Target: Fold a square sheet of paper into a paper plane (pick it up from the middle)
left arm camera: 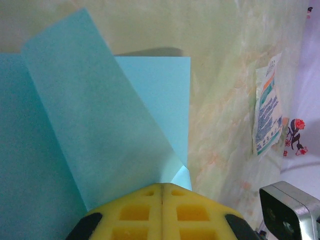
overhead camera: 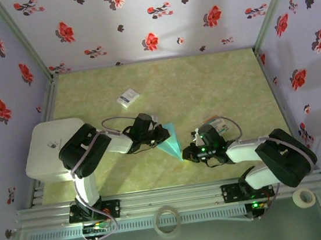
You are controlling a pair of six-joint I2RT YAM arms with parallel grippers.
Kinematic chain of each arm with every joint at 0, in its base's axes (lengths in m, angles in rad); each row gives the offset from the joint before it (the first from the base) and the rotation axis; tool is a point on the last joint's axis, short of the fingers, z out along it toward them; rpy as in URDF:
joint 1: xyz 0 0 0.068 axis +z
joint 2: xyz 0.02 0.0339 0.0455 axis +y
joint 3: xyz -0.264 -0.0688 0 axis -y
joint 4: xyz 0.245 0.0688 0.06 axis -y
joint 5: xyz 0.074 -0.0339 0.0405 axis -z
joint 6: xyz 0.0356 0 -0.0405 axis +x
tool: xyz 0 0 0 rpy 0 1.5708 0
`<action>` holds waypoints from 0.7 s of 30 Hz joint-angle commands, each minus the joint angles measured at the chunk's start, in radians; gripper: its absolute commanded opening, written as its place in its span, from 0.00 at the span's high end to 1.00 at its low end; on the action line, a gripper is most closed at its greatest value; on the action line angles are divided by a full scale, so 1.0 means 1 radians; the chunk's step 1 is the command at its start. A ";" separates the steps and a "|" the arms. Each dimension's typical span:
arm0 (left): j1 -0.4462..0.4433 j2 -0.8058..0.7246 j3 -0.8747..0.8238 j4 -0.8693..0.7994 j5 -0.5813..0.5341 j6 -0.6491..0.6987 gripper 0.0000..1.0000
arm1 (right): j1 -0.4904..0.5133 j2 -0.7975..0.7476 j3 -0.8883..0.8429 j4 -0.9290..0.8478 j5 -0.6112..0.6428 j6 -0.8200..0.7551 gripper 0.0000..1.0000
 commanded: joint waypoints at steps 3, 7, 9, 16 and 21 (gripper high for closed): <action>0.013 0.029 -0.029 -0.064 -0.029 0.004 0.95 | 0.019 -0.007 -0.047 -0.140 0.005 0.017 0.88; 0.013 0.029 -0.031 -0.064 -0.030 0.004 0.96 | 0.022 -0.020 -0.053 -0.150 0.010 0.021 0.88; 0.013 0.029 -0.031 -0.062 -0.029 0.004 0.96 | 0.026 -0.024 -0.053 -0.159 0.014 0.022 0.91; 0.013 0.029 -0.036 -0.059 -0.029 0.004 0.96 | 0.032 -0.034 -0.048 -0.191 0.028 0.018 0.90; 0.013 0.029 -0.042 -0.056 -0.030 0.005 0.96 | 0.039 -0.061 -0.035 -0.239 0.043 0.011 0.88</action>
